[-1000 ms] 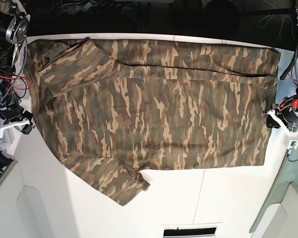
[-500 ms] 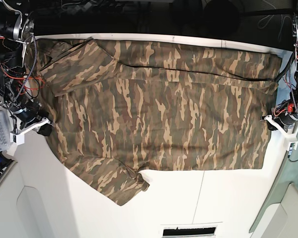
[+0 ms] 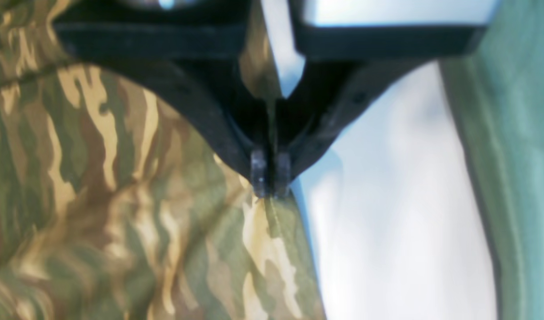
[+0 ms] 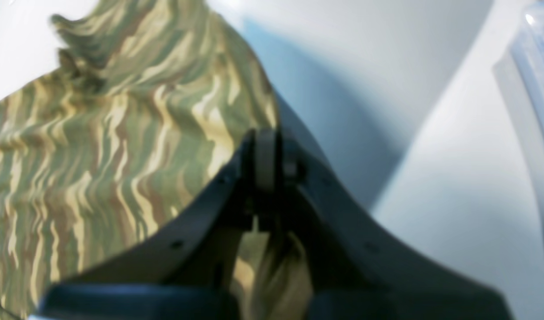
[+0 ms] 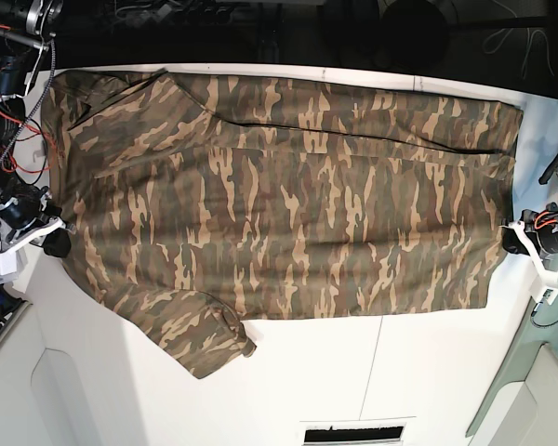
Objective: Layout the t-shirt on the table in an organized manner, then fold the t-shirt properly
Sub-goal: 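Grasp the t-shirt side edges with both grippers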
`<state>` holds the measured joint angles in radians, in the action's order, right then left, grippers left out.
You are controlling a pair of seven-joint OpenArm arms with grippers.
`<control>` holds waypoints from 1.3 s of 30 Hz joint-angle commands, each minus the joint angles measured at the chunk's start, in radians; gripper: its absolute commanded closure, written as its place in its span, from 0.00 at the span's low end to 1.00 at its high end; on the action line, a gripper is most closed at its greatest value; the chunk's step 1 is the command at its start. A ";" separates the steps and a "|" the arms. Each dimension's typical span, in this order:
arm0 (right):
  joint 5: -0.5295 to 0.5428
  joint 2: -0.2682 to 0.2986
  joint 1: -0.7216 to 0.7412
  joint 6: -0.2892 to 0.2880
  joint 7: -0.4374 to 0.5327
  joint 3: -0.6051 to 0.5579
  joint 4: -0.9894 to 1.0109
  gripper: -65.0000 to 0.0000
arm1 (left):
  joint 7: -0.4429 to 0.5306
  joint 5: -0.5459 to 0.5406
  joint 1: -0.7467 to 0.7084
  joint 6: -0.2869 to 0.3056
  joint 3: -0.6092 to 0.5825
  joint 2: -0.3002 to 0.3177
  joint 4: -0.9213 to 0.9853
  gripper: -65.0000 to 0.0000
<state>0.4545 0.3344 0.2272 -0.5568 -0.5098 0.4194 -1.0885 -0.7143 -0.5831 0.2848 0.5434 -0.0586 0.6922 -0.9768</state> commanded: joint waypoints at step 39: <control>-0.169 0.012 0.200 0.089 0.345 0.017 0.321 0.55 | 0.158 -0.003 -0.113 -0.071 0.006 0.053 -0.136 0.65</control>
<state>0.2768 0.3302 0.4038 -0.4637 -0.1860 0.4366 -0.7509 -0.5758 -0.5785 0.1501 0.4755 -0.0597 0.7177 -1.0985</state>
